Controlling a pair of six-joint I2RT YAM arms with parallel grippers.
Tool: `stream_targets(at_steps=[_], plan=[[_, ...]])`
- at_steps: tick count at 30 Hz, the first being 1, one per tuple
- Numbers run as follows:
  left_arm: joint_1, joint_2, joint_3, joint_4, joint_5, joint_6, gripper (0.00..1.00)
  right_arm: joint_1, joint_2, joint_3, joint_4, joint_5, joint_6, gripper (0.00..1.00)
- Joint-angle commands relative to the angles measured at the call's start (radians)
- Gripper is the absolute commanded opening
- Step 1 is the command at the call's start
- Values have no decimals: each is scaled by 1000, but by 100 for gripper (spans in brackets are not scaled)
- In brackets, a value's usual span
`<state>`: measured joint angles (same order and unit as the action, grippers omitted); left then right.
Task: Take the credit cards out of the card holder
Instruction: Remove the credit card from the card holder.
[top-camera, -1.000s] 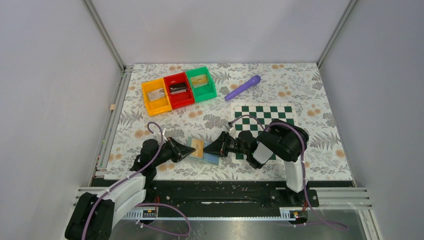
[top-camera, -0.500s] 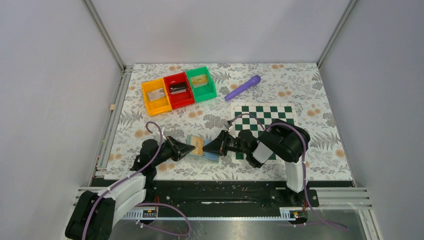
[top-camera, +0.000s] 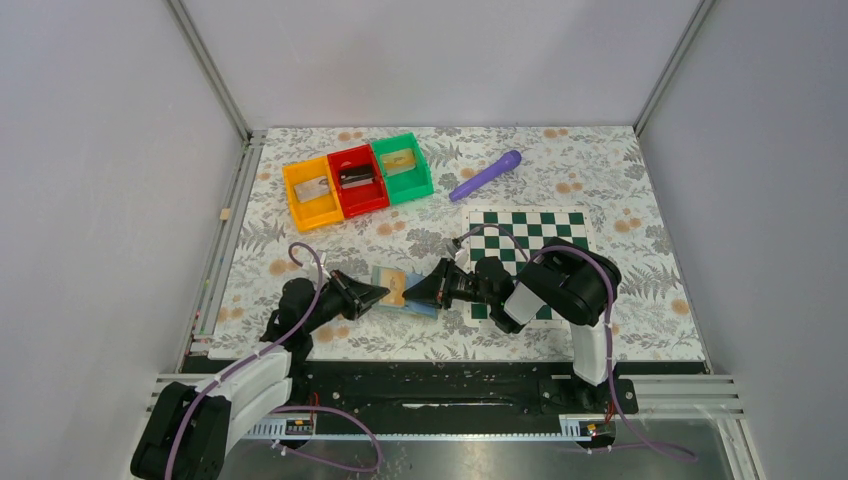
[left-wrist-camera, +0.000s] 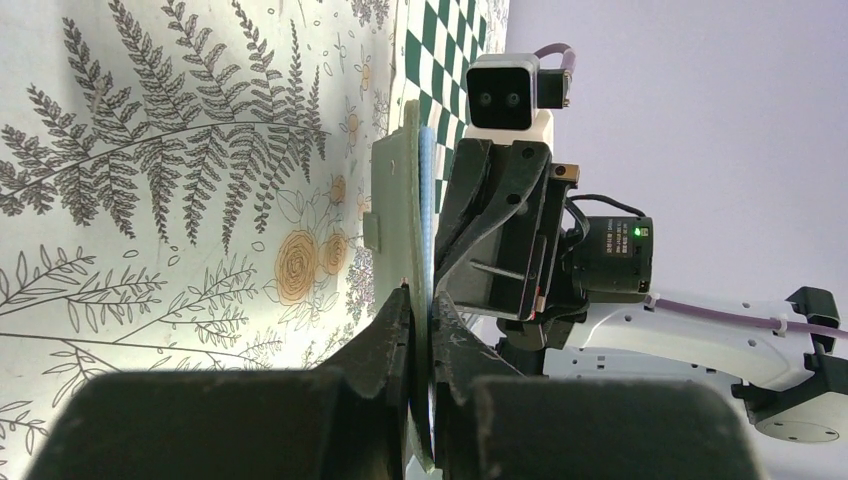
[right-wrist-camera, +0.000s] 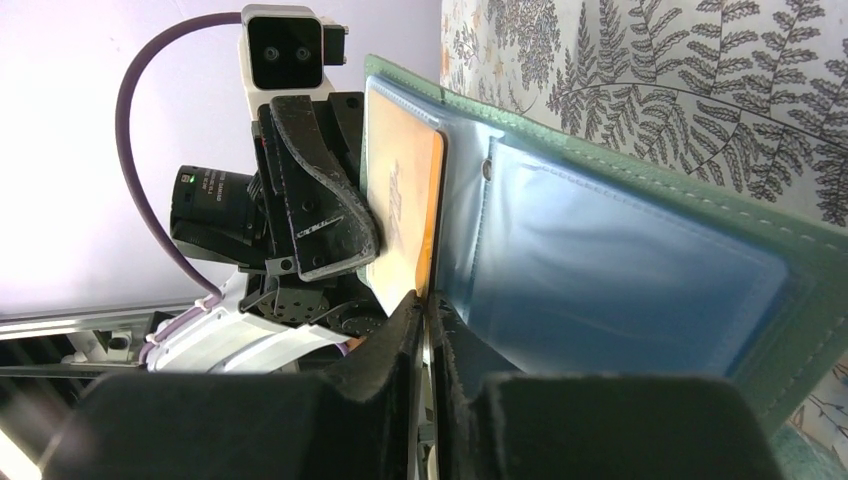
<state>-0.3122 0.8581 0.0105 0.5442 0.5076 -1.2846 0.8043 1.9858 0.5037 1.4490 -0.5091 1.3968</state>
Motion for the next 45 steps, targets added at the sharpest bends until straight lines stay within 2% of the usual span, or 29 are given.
stream_targets(at_steps=[1,4,10,13,14,17,18,19,23,30,36,40,43,45], plan=[[1,-17,-40,107,-10,-19,0,24,-54,32,49,-30,10,10],[1,-17,-46,123,-11,-33,0,27,-59,42,50,-42,16,10],[1,-18,-58,153,-14,-65,0,31,-75,61,50,-63,17,18],[1,-16,-67,175,-14,-81,0,32,-72,66,50,-67,27,18],[1,-16,-69,181,-14,-85,0,32,-73,67,51,-66,29,16],[2,-17,-71,182,-13,-88,0,32,-71,73,51,-76,29,0],[1,-18,-69,178,-13,-88,0,32,-73,73,51,-77,28,0],[1,-18,-67,171,-15,-87,2,31,-75,72,50,-77,29,0],[6,-16,-58,125,-25,-71,23,25,-75,58,51,-66,24,0],[26,-24,-40,-22,-61,-17,28,12,0,51,51,-65,19,0],[31,-25,-49,-48,-71,-4,37,3,45,57,50,-58,21,0],[36,-31,-37,-90,-84,19,35,3,67,47,51,-44,36,0],[35,-28,-21,-177,-104,40,26,3,65,22,46,-23,41,0],[36,-29,-36,-168,-106,39,17,3,55,7,39,-17,45,1]])
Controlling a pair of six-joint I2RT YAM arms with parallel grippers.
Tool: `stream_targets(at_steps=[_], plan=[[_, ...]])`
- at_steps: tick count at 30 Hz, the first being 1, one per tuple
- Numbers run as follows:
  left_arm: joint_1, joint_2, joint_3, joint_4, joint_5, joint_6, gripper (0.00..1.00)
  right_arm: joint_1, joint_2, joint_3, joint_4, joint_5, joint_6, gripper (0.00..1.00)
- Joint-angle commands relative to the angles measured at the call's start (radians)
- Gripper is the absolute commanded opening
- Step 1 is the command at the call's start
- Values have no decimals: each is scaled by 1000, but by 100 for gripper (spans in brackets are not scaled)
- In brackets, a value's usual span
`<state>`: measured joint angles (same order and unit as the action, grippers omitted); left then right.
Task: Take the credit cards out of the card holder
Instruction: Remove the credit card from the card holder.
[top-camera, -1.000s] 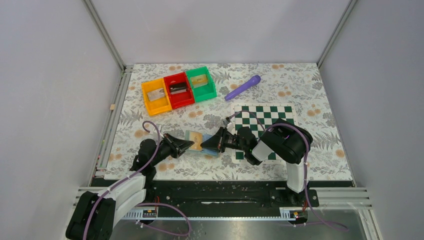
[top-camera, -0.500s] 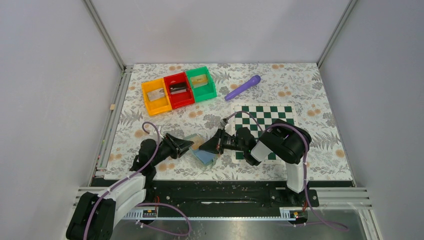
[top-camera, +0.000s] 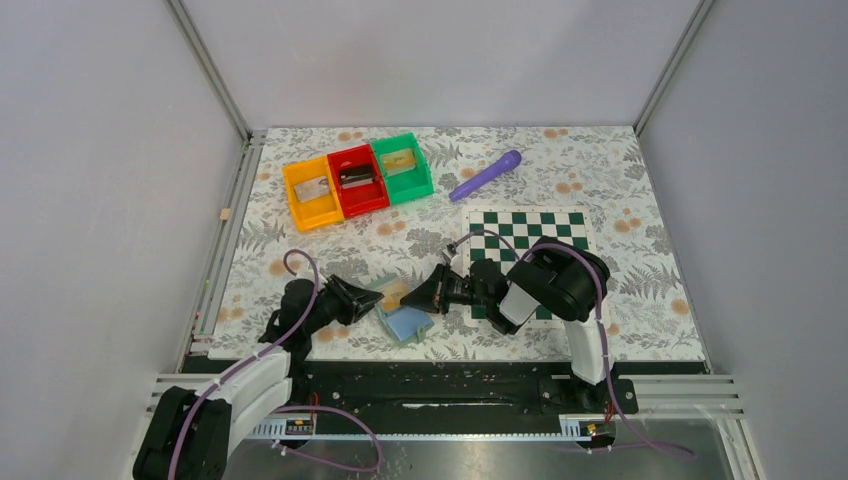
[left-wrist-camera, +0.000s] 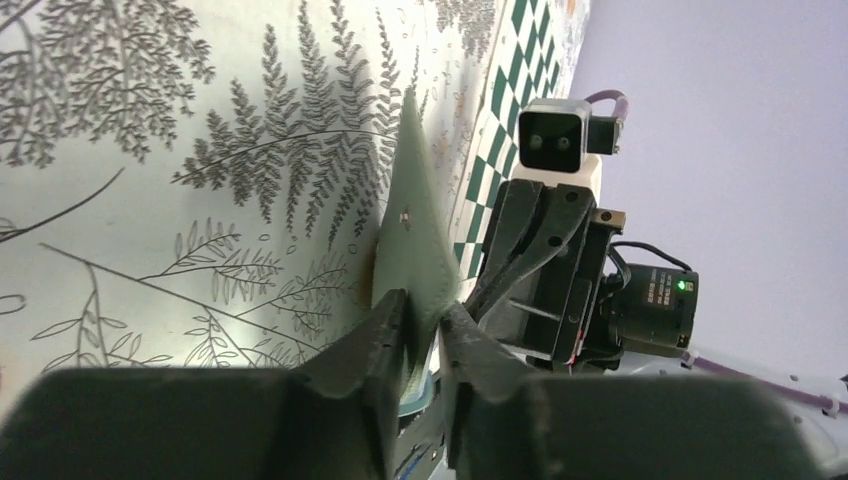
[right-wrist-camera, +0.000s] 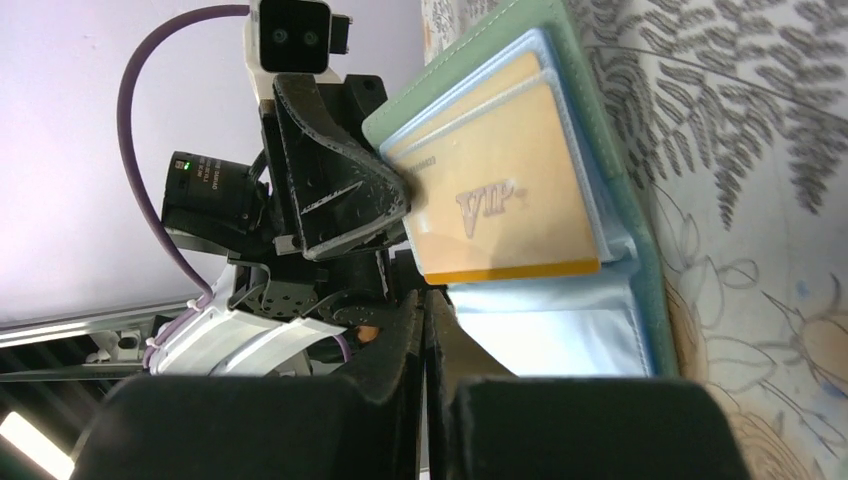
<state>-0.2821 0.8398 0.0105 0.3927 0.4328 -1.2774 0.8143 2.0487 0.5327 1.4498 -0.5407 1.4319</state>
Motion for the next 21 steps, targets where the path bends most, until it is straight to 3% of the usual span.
stream_targets(at_steps=[1,4,13,17,21], plan=[[6,-13,-42,-11,-36,27,13,-7,-13,-29,32,17,8,3],[6,-15,-40,-32,-54,26,0,-8,-29,-28,-6,17,-8,12],[0,-162,-157,102,-222,-23,0,-3,-147,-40,-225,53,-115,28],[-21,-256,-164,77,-312,-20,0,2,-200,-29,-341,75,-175,36],[-42,-206,-140,29,-354,-39,0,23,-217,12,-448,87,-229,43]])
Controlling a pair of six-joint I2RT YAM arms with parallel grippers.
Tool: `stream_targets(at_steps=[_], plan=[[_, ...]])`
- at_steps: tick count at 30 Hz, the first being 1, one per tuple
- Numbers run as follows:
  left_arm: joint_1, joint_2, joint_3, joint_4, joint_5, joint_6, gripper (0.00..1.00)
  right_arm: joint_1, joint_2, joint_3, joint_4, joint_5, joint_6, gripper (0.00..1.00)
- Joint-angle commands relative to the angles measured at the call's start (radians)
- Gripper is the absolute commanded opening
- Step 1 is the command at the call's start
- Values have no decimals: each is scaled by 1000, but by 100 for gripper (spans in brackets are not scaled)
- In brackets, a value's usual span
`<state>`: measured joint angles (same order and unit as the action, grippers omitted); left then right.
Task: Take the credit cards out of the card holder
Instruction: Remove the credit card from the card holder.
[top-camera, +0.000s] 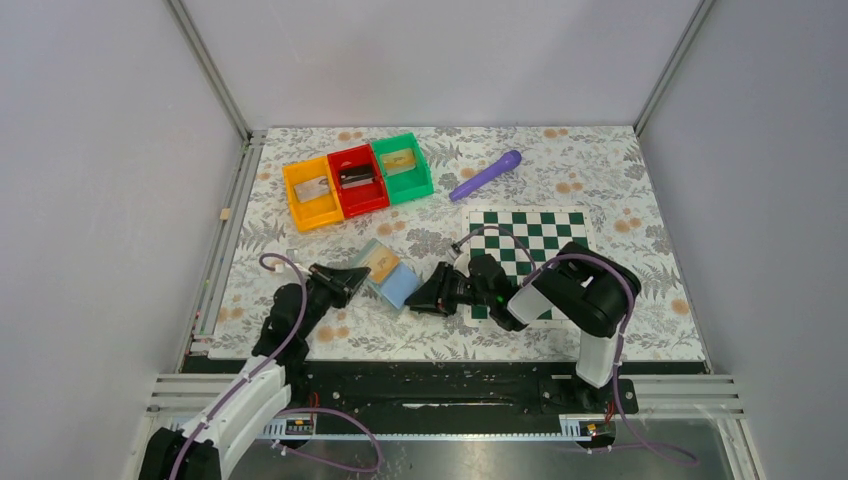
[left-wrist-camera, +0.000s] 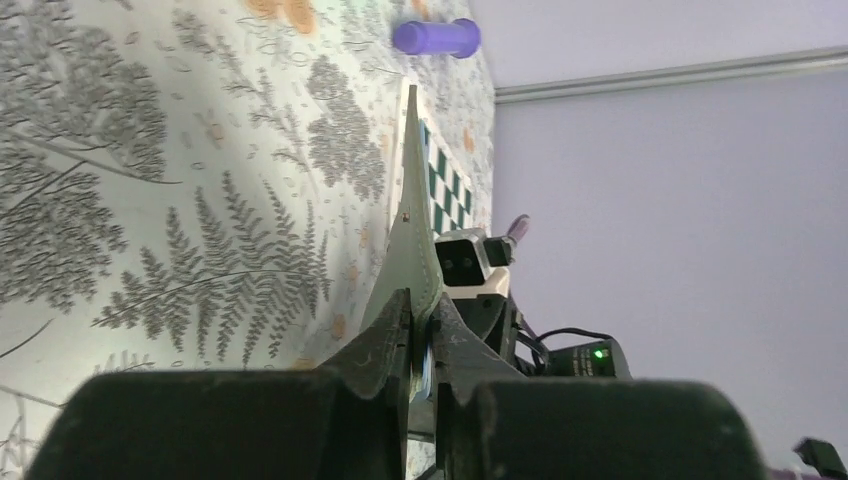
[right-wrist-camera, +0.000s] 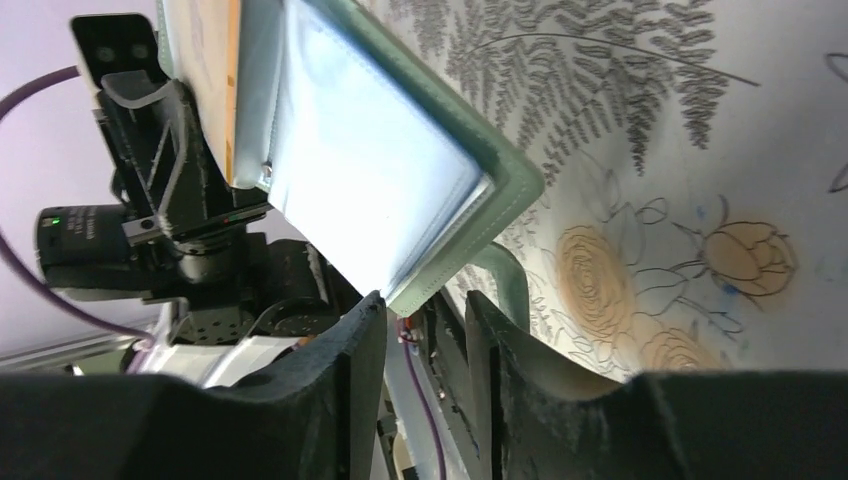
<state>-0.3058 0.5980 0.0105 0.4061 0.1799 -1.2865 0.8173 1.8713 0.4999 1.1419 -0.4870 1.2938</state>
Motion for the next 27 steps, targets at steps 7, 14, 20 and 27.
stream_targets(at_steps=[7,14,20,27], plan=[[-40,87,-157,-43,-168,-85,0,64,-96,91,-337,113,-188,48],[-72,92,-149,-115,-190,-140,24,95,-165,121,-496,168,-247,52],[-71,-9,-70,-437,-242,-145,40,97,-211,136,-623,239,-277,48],[-73,-266,33,-790,-395,-175,45,97,-245,157,-744,331,-279,44]])
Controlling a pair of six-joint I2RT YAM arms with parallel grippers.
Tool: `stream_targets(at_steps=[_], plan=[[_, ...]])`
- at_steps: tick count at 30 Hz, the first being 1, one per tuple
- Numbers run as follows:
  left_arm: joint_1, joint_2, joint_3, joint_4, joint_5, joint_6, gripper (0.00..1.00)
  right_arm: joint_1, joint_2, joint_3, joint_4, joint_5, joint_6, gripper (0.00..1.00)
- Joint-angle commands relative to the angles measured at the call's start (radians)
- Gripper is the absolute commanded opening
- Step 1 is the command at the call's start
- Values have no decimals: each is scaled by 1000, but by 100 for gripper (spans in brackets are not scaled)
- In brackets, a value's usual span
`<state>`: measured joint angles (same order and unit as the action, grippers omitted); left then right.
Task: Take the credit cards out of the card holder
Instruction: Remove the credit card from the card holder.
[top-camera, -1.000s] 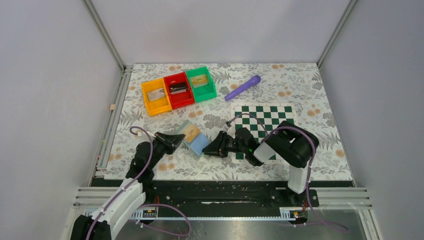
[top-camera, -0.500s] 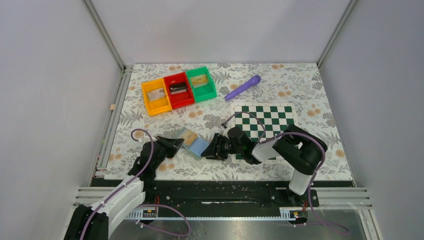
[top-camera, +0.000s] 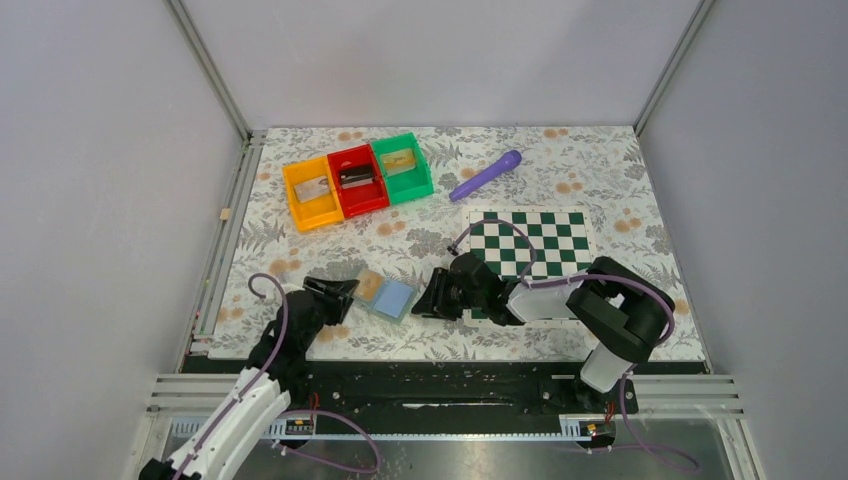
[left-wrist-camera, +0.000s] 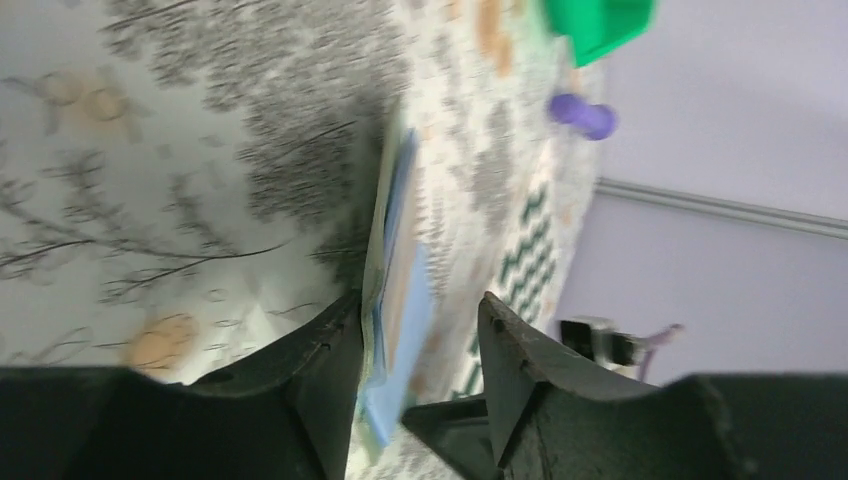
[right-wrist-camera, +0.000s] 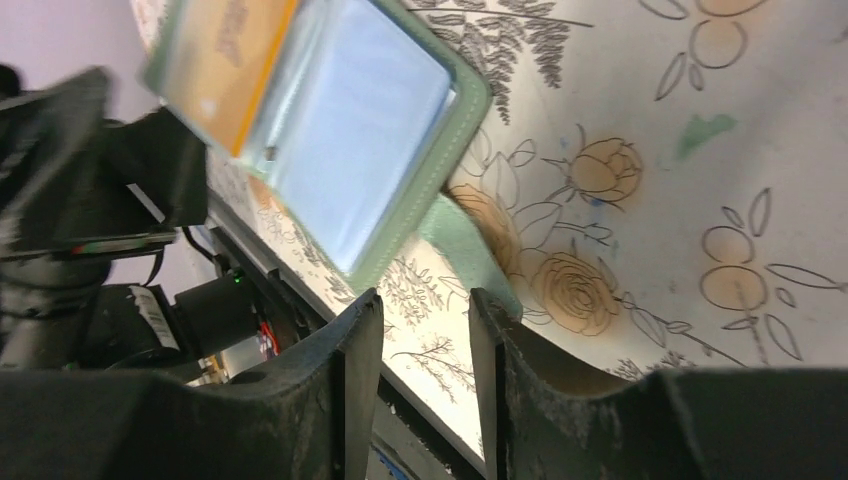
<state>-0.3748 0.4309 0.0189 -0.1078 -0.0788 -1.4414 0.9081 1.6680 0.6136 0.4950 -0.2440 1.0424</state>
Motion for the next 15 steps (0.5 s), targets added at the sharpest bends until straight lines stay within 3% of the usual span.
stream_targets(at_steps=[1,5,7,15], plan=[[-4,-114,43,-300,-160,-13,48,6,-39,52,-109,93,-30,43],[-3,-79,119,-352,-206,62,57,8,-15,73,-127,98,-10,46],[-3,-18,149,-355,-196,96,57,9,-11,69,-117,107,19,50],[-3,85,172,-274,-210,175,57,34,-19,47,-122,197,116,49]])
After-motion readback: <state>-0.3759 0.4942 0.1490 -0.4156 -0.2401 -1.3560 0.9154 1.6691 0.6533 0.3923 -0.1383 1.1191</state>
